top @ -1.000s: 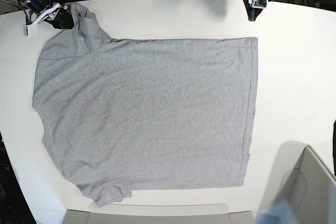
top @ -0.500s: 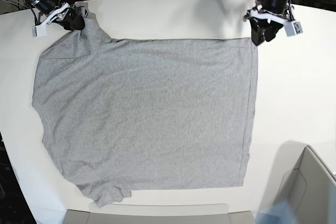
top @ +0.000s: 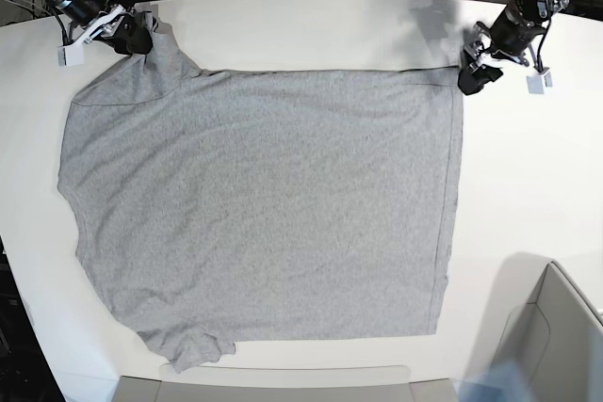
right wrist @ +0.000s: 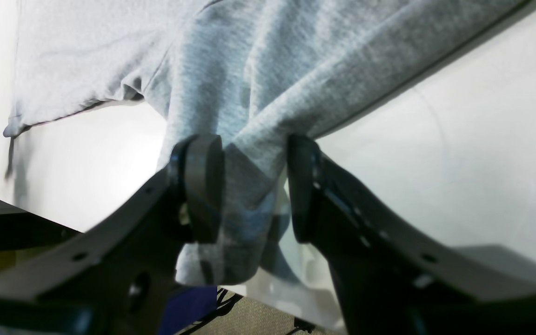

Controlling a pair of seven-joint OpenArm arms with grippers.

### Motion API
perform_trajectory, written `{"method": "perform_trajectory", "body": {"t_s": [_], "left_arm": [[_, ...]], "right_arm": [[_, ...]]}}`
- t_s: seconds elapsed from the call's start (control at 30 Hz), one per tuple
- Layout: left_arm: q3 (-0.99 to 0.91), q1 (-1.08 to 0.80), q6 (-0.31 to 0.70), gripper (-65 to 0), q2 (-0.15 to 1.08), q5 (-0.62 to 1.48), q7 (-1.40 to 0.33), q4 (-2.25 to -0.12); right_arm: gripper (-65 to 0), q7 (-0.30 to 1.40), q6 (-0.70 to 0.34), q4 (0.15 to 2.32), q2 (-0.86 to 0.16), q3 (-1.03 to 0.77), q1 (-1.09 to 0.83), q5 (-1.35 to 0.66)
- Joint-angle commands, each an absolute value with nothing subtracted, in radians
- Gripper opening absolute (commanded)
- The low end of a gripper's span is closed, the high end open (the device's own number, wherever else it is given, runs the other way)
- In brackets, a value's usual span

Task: Fold the T-shirt properly
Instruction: 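Close both grippers on the shoulder corners of the shirt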

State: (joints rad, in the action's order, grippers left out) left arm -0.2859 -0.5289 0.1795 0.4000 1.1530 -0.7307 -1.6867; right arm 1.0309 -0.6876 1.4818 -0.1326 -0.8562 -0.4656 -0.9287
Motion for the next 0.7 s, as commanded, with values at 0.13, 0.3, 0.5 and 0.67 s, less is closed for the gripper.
{"method": "perform_trajectory", "body": {"t_s": [0.13,0.3,0.5,0.67], "left_arm": [[-0.288,-0.53,0.262,-38.3,0.397,1.164,-0.719,-1.633],[-0.243,-0.516,0.262,-38.3,0.394,1.161,-0.742,-1.623],[-0.222,-0.456,0.26,-38.3,0.378,1.158,-0.757,-1.58],[-0.22,-0.412,0.262,-38.4,0.372,1.158,-0.782,-1.535]], "right_arm": [[-40.9,1.095,-0.698,1.5,-0.14,-0.858,-0.478,-0.849],[-41.0,1.095,-0.698,1.575,-0.133,-0.858,-0.479,-0.849],[-41.0,1.096,-0.698,1.587,-0.131,-0.858,-0.478,-0.826],[-41.0,1.093,-0.698,1.587,-0.099,-0.862,-0.449,-0.731]]}}
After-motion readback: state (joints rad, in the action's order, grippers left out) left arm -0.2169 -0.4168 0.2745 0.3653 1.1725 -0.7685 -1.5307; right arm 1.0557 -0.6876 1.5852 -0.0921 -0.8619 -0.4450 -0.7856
